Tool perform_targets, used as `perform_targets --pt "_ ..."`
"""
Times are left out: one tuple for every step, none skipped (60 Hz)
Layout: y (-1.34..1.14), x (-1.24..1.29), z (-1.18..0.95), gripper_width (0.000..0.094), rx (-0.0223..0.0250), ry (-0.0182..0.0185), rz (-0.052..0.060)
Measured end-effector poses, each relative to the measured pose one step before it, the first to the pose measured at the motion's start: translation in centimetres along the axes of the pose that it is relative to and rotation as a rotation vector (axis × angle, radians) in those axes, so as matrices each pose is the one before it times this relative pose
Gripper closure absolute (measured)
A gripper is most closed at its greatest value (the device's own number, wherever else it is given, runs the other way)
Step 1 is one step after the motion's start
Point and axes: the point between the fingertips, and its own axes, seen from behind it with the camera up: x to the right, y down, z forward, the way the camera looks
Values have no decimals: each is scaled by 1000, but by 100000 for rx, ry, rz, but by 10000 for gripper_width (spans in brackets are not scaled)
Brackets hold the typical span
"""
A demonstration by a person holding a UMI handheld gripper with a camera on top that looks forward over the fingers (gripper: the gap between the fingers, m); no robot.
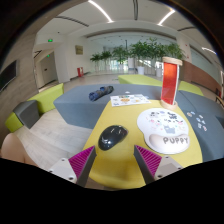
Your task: Arrange mouse
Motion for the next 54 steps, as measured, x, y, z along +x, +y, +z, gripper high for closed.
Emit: perform_targets --pt "-20 -4 877 113 -327 -397 -80" --pt "3 -116 763 113 -368 -634 -302" --pt "-64 -144 696 114 -325 -548 -479" --pt "-81 -77 672 114 -210 -140 -427" --pt "-76 -8 604 115 -222 273 -303" --pt "280 -1296 -927 116 -327 754 -228" --pt "-212 -310 660 117 -10 160 -358" --pt "-115 -132 473 120 -7 -15 -261" --pt "-127 -100 445 118 -7 19 -218" --pt "-131 -78 420 118 -7 91 -93" --pt "-132 39 407 110 -85 581 -29" --pt "-145 99 374 101 -15 850 -342" --pt "-154 65 370 99 -47 656 -520" --pt "-157 117 364 98 -47 851 -434" --pt "-172 365 611 97 -11 683 -344" --pt "-196 -542 -87 98 -192 998 -265" --pt "-154 -12 215 96 38 673 -237" --pt "-166 14 237 99 77 550 -139" --pt "-172 53 254 101 132 537 6" --pt "-162 30 237 102 101 498 149" --pt "-135 -9 247 105 73 455 240" --pt "-125 201 596 110 -38 469 344" --pt "-87 36 250 119 -34 495 385" --pt "-68 26 254 126 -33 490 399" --pt "-60 18 264 139 -29 431 299" --pt "-73 -8 289 159 -191 491 185" --pt "41 53 259 190 -307 505 170" --pt "56 72 196 233 -340 422 312" --pt "-94 16 158 285 277 285 519" --pt "-180 20 101 283 570 294 697" --pt "-38 -3 158 383 -8 -74 884" --pt "93 19 0 385 -510 326 1078" --pt "50 -17 -62 390 -122 230 1122" --pt "-78 25 -56 399 272 325 815" --pt "-7 64 -17 410 -60 468 696" --pt "81 93 4 425 -451 429 321" --pt "82 29 -2 440 -509 237 -225" --pt "-15 -11 -57 456 -464 32 -657" --pt "-33 -63 -98 460 -527 -248 -718" --pt "-125 -206 -152 485 -360 -878 -600" --pt "-111 -311 -253 489 -517 -1394 226" --pt "-502 -328 -265 498 847 -1735 509" --pt "-585 -238 -324 510 1035 -1510 776" --pt "-877 -178 -435 512 1450 -1089 241" --pt "-985 32 -440 512 1903 -438 -316" --pt "-1151 246 -426 512 2538 156 -732" --pt "-1281 369 -508 517 2642 615 -714" --pt "-1308 430 -495 521 2320 1070 -796" --pt "-1307 791 -428 521 2788 660 -723" --pt "-1330 419 -430 523 1680 1083 -297" --pt "-1334 711 -389 523 2117 899 248" --pt "-1277 807 -308 522 2042 984 590" --pt "-1238 860 -268 522 1872 975 551" --pt "-966 1431 101 522 1824 635 618"
